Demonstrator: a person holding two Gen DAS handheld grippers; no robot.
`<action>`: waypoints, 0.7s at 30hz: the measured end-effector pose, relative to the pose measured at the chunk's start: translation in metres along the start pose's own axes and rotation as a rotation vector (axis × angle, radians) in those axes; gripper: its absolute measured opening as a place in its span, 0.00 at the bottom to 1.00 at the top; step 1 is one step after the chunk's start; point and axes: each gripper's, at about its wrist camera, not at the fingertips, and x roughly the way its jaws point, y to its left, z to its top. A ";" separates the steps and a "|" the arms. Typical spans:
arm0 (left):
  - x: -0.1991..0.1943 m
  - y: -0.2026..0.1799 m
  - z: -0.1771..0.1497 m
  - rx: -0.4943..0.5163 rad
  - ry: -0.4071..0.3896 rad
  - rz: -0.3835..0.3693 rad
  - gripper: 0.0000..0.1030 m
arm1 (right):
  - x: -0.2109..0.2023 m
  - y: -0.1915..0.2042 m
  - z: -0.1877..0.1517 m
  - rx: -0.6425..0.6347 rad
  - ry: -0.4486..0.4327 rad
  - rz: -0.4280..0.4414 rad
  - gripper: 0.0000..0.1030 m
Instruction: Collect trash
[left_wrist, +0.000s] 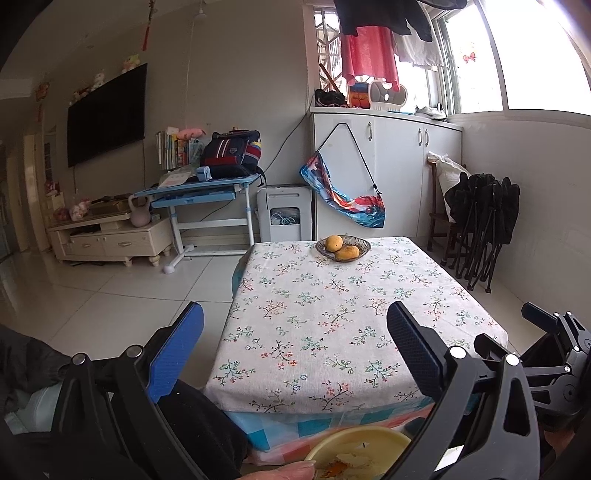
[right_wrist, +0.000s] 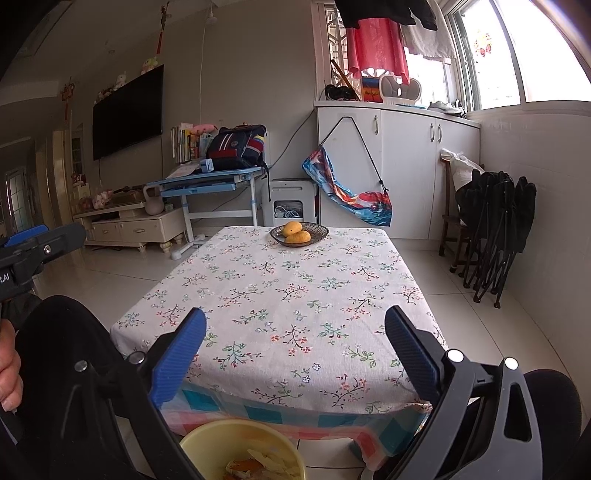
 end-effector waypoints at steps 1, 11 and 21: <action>0.000 0.000 0.000 -0.001 0.000 -0.001 0.93 | 0.000 -0.001 0.000 0.000 0.001 0.000 0.91; 0.002 -0.001 0.000 -0.002 0.017 -0.001 0.93 | 0.002 -0.001 -0.002 -0.003 0.011 -0.002 0.91; 0.001 -0.001 -0.001 0.004 0.016 0.012 0.93 | 0.003 -0.002 -0.002 -0.006 0.018 -0.005 0.91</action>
